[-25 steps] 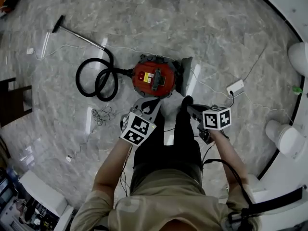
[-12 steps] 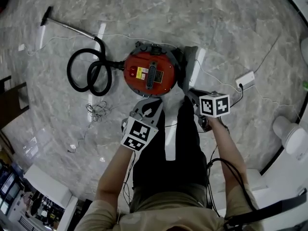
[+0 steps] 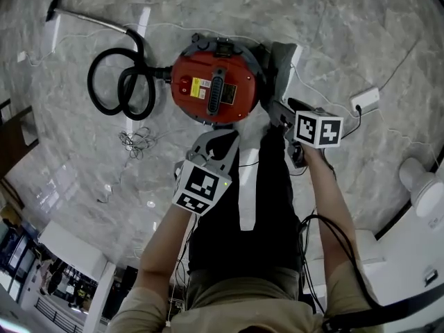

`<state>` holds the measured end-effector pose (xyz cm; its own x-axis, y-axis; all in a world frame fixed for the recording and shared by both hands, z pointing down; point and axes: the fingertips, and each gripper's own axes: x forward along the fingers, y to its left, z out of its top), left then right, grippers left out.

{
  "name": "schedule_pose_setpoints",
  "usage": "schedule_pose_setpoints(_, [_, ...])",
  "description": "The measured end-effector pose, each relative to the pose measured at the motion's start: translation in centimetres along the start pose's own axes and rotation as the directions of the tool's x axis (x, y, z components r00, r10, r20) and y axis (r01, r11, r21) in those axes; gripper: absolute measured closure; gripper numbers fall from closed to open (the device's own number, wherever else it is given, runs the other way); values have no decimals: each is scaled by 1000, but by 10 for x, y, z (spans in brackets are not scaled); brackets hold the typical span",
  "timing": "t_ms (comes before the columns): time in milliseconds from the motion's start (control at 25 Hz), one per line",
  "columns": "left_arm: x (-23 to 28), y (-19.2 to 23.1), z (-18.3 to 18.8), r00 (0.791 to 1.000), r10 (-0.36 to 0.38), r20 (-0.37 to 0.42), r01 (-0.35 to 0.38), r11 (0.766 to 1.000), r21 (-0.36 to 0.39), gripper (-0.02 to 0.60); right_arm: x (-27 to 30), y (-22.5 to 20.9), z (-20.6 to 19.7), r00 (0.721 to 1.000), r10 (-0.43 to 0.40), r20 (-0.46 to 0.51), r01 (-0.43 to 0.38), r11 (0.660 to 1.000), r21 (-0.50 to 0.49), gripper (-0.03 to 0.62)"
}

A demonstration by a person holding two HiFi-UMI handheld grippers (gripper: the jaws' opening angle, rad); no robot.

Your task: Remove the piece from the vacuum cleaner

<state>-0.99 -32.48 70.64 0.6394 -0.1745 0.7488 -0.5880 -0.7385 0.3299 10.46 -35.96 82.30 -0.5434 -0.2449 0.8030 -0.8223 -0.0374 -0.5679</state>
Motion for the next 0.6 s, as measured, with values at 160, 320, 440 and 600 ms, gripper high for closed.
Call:
schedule_pose_setpoints(160, [4,3,-6,1000,-7,-15,7,1000,-8,577,19,-15,-5,997,-48,-54,46,998,-32,316])
schedule_pose_setpoints(320, [4,9,-11,1000,-6,-23,5,1000,-28,577,37,-31,-3,990,-105,-90,101,994,-50,316])
schedule_pose_setpoints(440, [5,11,-15,999,-9,-31,7,999,-40,577,48,-38,0,988,-113,-109,111,994,-26,316])
schedule_pose_setpoints(600, [7,10,-21,999,-16,-39,14,998,-56,577,60,-51,-2,978,-145,-153,145,989,-9,316])
